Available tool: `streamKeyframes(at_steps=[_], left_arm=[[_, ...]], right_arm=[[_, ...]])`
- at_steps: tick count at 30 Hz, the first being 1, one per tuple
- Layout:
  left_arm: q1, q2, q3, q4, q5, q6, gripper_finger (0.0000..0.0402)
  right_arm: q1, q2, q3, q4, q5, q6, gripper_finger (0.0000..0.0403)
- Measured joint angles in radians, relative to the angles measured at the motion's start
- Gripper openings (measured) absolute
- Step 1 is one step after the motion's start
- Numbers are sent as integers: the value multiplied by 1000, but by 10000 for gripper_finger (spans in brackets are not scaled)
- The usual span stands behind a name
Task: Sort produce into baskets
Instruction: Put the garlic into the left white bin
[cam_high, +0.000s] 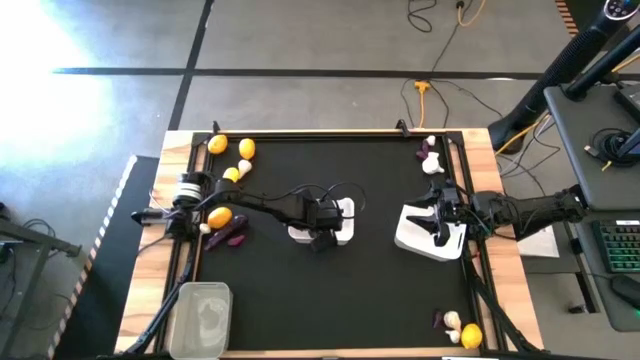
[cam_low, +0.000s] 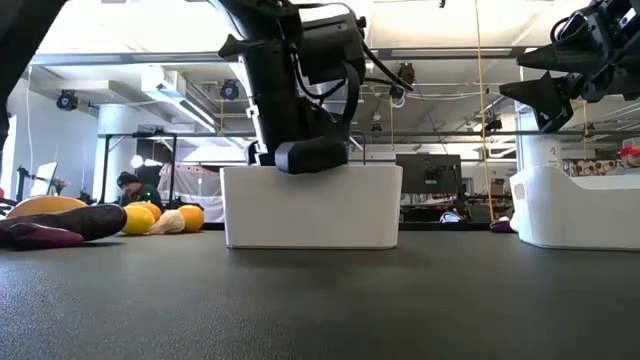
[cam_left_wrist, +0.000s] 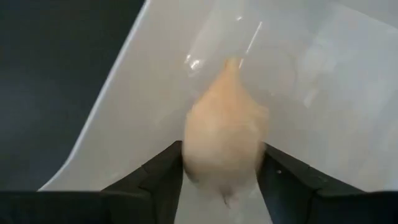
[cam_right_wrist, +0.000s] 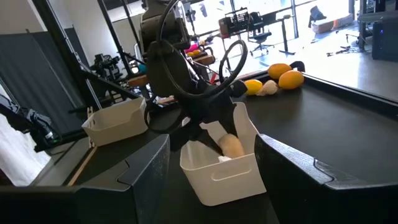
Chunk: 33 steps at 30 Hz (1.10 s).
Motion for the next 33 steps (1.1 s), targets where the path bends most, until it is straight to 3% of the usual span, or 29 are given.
streamKeyframes(at_steps=[8,13,17,22,27,33], left_arm=[[-15,-88,64,-129,1,-3,233],[-58,-225,79,-338,-39,-19,240],[-95,-343,44,-590,-89,-126,237],[-117,-507,-96,-789,-52,-311,237],[-120,-658,-322,-801,95,-384,237],[-91,-727,-530,-790,174,-423,237]], right_arm=[[0,0,0,0,0,0,228],[0,0,0,0,0,0,228],[0,0,0,0,0,0,228],[0,0,0,0,0,0,228],[0,0,0,0,0,0,228],[0,0,0,0,0,0,228]])
